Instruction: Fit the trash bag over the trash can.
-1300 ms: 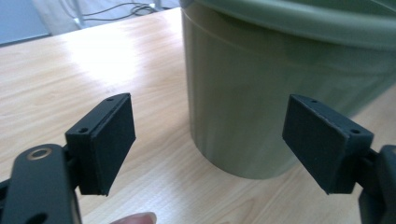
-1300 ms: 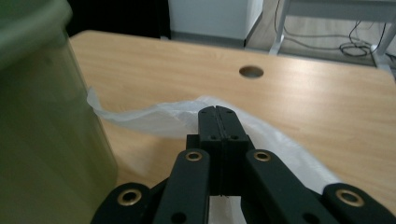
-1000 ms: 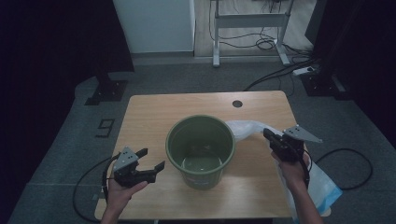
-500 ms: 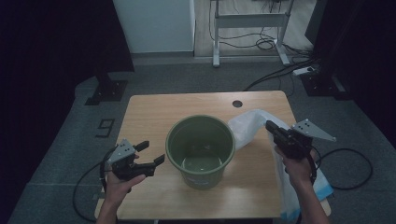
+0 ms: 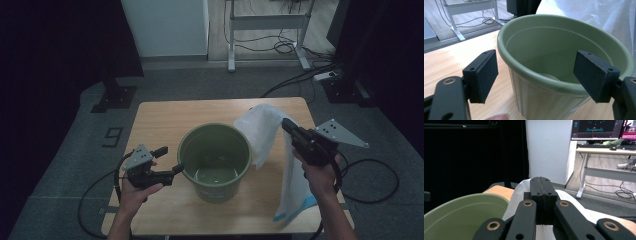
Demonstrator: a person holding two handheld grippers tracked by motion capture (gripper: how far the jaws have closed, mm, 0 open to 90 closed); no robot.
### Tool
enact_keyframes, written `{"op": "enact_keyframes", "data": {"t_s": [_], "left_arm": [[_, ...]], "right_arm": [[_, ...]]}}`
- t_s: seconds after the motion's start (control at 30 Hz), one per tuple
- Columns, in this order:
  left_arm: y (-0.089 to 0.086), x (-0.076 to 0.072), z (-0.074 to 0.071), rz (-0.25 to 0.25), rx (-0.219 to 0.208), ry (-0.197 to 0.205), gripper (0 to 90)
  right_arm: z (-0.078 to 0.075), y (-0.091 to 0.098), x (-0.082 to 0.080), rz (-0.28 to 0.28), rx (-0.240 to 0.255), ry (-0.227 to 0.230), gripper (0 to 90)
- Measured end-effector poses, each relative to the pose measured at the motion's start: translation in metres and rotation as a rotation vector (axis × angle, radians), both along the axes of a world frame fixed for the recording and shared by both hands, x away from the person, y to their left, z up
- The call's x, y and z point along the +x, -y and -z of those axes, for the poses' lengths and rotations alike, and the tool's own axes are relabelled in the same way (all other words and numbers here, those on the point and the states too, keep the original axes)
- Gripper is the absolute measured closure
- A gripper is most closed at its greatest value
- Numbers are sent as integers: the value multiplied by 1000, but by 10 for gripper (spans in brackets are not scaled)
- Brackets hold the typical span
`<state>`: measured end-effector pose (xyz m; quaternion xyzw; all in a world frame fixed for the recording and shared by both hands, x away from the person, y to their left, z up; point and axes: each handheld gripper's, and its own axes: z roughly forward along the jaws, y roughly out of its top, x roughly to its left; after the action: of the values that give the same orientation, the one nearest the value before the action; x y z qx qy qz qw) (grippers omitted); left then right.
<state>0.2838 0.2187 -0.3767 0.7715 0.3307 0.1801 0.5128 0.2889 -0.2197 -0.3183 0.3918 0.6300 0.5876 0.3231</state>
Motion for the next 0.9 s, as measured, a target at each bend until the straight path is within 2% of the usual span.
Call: {"op": "enact_keyframes", "data": {"t_s": [0.57, 0.9], "left_arm": [[15, 0, -7, 26, 2, 16, 197], [18, 0, -6, 32, 6, 16, 197]], "right_arm": [[-29, -13, -11, -47, -2, 68, 895], [-42, -23, -19, -79, -2, 104, 895]]}}
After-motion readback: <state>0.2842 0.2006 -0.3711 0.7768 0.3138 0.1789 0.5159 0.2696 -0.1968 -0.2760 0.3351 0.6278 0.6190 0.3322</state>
